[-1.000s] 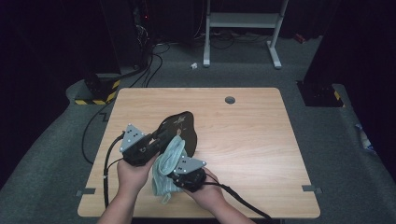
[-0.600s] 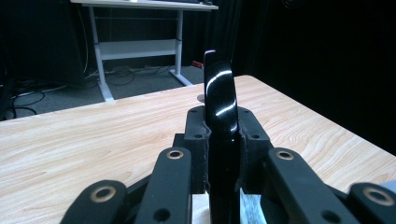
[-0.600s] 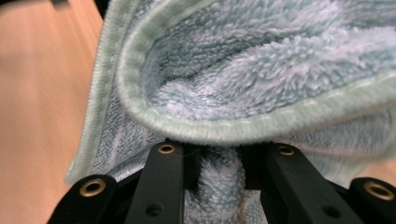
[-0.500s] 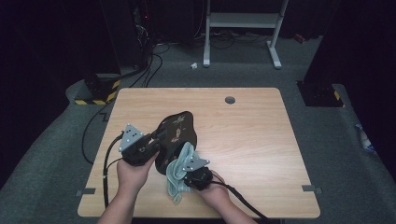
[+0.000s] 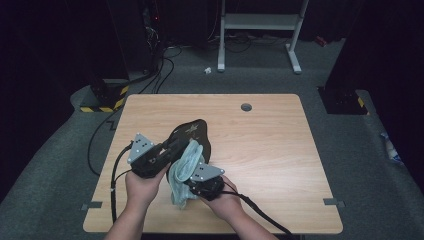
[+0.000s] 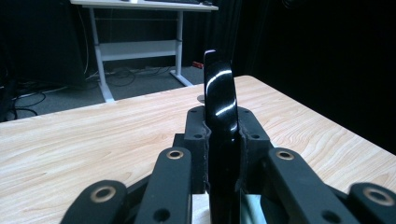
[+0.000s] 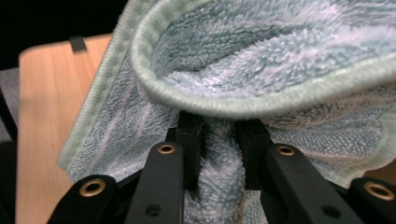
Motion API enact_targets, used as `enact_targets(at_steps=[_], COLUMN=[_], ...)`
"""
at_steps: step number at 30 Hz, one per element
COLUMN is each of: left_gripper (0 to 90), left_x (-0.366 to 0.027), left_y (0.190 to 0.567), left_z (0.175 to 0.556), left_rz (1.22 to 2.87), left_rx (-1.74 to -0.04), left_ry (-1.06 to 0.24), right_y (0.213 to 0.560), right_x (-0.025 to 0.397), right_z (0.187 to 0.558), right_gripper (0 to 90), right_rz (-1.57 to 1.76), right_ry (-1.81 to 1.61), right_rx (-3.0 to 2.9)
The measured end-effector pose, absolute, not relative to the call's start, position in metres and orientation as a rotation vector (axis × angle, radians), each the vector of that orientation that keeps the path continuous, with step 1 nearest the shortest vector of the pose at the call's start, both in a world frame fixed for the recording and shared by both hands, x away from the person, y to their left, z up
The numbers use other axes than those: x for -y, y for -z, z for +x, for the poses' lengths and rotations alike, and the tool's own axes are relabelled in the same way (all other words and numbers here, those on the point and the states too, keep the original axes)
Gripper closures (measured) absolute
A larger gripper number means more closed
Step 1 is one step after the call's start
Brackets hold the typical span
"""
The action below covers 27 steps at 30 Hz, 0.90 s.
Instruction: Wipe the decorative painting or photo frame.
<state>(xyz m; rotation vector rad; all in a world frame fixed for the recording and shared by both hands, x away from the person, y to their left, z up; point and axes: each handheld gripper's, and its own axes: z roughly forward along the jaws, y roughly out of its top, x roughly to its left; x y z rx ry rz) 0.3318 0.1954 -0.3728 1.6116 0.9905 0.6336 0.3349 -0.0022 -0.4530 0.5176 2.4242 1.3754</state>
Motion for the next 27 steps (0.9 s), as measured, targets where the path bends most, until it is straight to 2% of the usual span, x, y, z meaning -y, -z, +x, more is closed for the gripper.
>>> enact_targets(at_steps=[6,12,22,27], left_gripper=[77.5,77.5,77.5,77.5], left_x=[-0.196,-0.196,-0.196,-0.196], left_y=[0.373,0.373,0.374,0.373], left_z=[0.332,0.332,0.332,0.332], left_rz=[1.609,1.607,1.608,1.614], left_rx=[-0.992,-0.991,-0.987,-0.986], left_ry=[-0.631,-0.629,-0.63,-0.632], right_y=[0.439,0.461,0.517,0.514], right_x=[-0.002,0.0,0.01,0.011], right_z=[0.334,0.334,0.345,0.344], right_gripper=[74.7,74.7,74.6,74.7], right_rz=[0.488,0.515,0.593,0.596], right_ry=[-1.403,-1.369,-1.198,-1.202], right_rx=[-2.394,-2.446,-2.576,-2.572])
